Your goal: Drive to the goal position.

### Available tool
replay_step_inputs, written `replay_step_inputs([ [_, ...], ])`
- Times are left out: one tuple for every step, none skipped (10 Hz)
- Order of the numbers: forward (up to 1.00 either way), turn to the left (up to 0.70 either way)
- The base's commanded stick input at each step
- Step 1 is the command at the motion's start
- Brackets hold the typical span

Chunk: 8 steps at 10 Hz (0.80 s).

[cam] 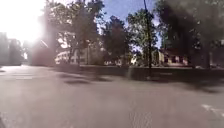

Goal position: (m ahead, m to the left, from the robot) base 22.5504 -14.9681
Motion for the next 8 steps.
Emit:
replay_step_inputs([
  [0.7, 0.0],
  [0.7, 0.0],
  [0.7, 0.0],
  [0.7, 0.0],
  [0.7, 0.0],
  [0.7, 0.0],
  [0.7, 0.0],
  [0.7, 0.0],
])
